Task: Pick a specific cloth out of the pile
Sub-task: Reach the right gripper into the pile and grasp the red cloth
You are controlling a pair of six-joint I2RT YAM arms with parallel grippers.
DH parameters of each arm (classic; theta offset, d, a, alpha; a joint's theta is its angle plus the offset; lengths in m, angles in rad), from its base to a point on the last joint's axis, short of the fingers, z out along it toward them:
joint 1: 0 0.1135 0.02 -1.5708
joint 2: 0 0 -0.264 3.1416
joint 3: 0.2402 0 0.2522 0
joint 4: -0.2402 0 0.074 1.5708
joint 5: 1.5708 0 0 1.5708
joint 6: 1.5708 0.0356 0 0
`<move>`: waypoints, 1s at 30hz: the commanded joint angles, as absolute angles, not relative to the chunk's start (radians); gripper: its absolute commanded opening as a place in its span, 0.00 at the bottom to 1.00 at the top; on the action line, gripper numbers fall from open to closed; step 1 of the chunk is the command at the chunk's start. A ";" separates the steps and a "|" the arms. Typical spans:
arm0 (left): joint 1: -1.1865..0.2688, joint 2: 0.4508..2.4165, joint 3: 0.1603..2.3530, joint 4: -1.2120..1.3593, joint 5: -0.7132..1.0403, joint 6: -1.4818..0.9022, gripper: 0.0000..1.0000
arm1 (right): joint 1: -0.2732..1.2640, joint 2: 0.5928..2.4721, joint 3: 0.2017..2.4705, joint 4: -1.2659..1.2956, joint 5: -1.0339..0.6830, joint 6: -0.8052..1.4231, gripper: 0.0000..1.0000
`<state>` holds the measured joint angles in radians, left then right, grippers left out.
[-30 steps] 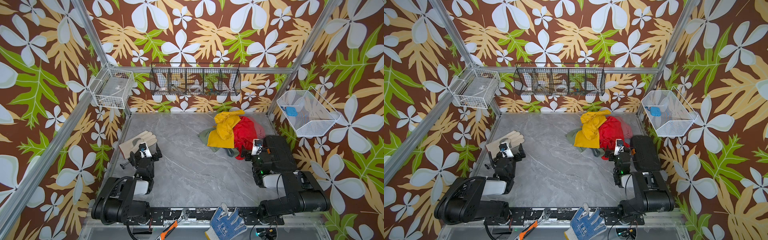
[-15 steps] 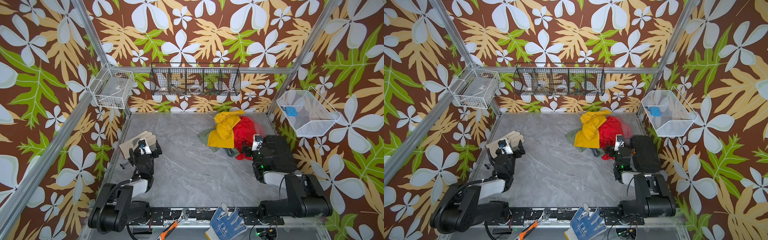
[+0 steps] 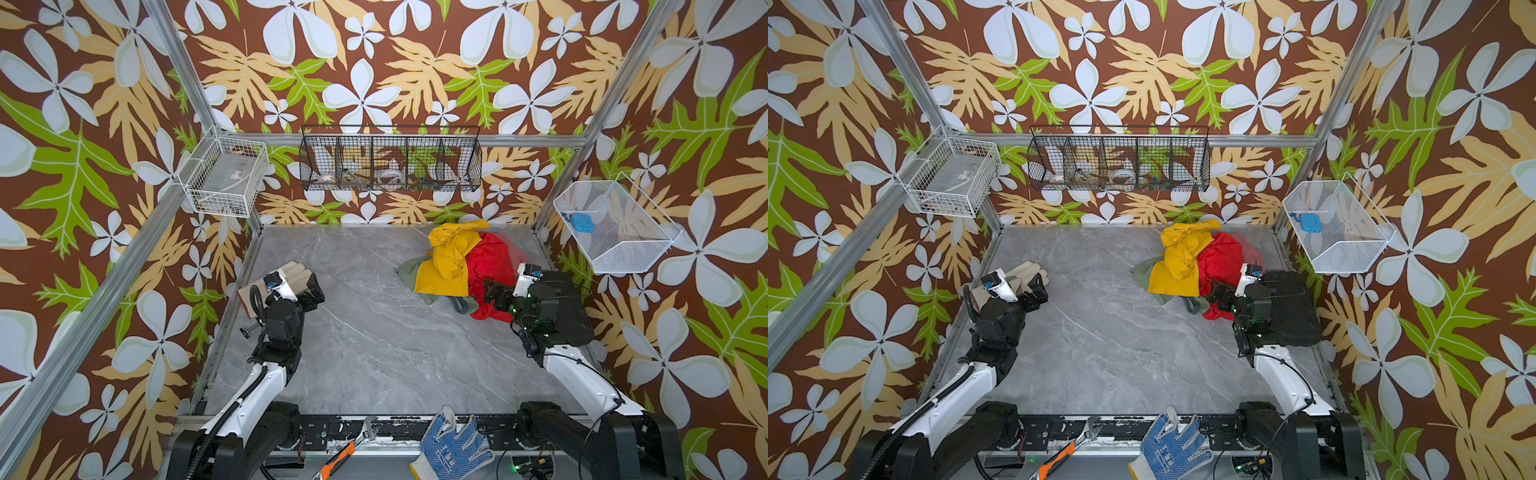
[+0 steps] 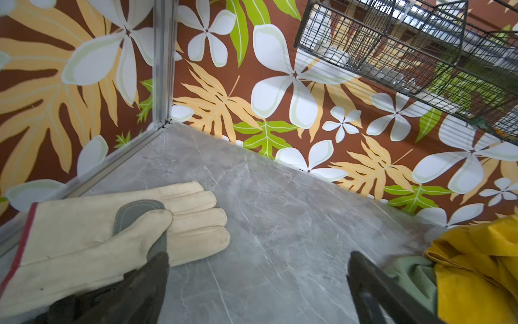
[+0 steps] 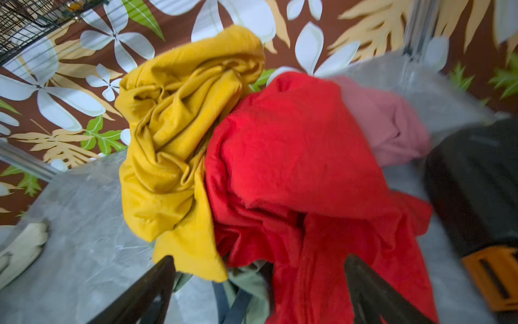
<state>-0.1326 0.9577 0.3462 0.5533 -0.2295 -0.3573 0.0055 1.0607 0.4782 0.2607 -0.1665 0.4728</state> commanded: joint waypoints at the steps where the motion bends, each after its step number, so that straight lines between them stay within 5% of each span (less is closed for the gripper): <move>1: -0.168 0.960 0.344 0.550 -0.191 -0.404 1.00 | 0.005 1.058 0.476 0.164 -0.213 0.624 0.89; 7: -0.233 0.981 0.342 0.559 -0.190 -0.424 1.00 | 0.005 1.092 0.526 0.079 -0.102 0.681 0.85; 18: -0.247 1.001 0.339 0.528 -0.153 -0.423 1.00 | 0.006 1.362 0.700 0.218 -0.202 0.776 0.90; 30: -0.272 1.021 0.372 0.463 -0.145 -0.385 1.00 | -0.006 1.499 0.824 0.171 -0.175 0.807 0.78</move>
